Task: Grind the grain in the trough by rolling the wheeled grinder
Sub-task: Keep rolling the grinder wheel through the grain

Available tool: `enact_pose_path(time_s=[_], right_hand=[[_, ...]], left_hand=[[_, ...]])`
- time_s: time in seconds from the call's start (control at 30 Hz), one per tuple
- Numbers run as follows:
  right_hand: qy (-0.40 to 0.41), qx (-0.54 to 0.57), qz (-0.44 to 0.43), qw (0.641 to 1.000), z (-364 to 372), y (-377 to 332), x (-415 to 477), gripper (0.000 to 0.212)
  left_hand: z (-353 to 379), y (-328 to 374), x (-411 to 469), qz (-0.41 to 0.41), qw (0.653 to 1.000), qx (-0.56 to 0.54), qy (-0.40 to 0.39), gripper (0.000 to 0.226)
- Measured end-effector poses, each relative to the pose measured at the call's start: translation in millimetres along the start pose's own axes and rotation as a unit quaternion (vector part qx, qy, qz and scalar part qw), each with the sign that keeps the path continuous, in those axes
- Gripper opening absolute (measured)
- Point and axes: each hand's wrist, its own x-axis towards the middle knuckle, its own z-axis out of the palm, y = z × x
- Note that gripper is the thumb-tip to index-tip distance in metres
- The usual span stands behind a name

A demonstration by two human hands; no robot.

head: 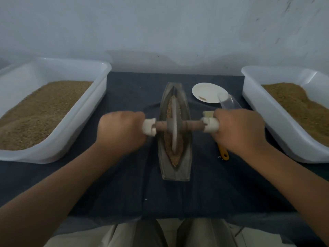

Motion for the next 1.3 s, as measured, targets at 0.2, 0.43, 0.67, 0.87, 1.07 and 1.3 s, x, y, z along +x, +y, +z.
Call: enact_pose_path(time_s=[0.2,0.43,0.67,0.87,1.07,1.3], right_hand=[[-0.018,0.015,0.024,0.999,19.0,3.4,10.3,0.028],[-0.092,-0.024,0.115,0.989,42.5,10.4,65.7,0.019],[0.05,0.046,-0.026,0.997,7.4,4.4,-11.4,0.033],[-0.023,-0.021,0.045,0.999,26.6,5.6,32.2,0.027],[-0.056,-0.062,0.064,0.994,28.9,5.7,86.9,0.027],[-0.025,0.028,0.04,0.999,14.2,2.9,-13.5,0.026]], left_hand=[[13.3,-2.2,18.5,-0.003,0.999,0.029,-0.024,0.039],[19.2,3.0,90.8,-0.045,0.995,0.035,-0.088,0.032],[-7.2,0.0,-6.7,0.013,1.0,0.008,-0.005,0.041],[26.3,-4.8,44.8,-0.021,0.999,0.034,-0.025,0.049],[37.4,-6.4,77.5,-0.089,0.993,-0.02,-0.069,0.042],[3.8,-4.9,4.6,0.049,0.998,0.04,-0.004,0.038]])
